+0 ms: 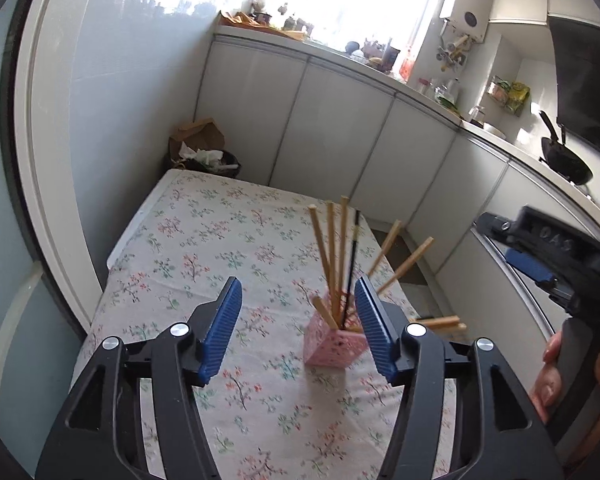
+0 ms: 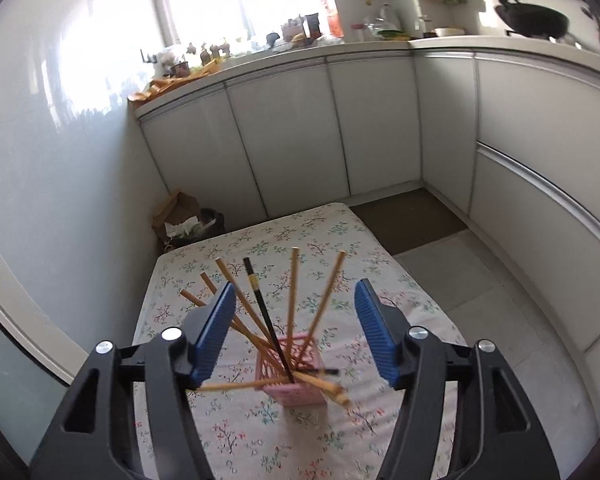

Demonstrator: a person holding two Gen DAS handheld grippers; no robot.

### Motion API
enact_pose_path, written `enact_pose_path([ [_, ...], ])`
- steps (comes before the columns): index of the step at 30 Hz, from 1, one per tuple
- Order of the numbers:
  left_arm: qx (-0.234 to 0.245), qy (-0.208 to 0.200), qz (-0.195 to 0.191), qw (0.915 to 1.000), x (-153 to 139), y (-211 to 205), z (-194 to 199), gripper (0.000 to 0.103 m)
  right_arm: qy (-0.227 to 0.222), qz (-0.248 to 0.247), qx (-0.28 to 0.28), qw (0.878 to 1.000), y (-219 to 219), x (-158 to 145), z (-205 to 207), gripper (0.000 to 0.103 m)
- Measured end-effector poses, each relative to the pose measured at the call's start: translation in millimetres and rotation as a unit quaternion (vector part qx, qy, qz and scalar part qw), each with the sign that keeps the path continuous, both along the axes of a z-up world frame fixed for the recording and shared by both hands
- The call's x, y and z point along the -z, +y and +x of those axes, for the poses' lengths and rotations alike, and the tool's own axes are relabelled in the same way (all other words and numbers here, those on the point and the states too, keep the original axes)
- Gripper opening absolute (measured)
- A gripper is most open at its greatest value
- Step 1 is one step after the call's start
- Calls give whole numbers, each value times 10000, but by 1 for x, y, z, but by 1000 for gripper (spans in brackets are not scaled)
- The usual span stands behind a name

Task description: Organize utensils

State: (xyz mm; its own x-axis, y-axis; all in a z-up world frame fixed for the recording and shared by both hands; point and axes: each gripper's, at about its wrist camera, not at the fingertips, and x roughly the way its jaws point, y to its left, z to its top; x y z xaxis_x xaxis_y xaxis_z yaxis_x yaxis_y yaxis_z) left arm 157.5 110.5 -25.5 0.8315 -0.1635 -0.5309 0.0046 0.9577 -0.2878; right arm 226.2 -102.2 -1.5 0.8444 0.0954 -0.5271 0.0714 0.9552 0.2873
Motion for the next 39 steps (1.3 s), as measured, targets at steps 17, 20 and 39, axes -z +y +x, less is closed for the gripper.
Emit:
enact_pose_path([
  [17, 131, 80, 495, 9987, 8, -43, -58, 96, 276, -414, 864, 9950, -63, 55, -113, 92],
  [20, 27, 74, 700, 9975, 9, -54, -70, 96, 171, -610, 1053, 9924, -57, 59, -133, 95],
  [39, -678, -63, 1945, 9785, -28, -105, -138, 96, 103, -675, 1685, 9833, -65, 41, -215, 97],
])
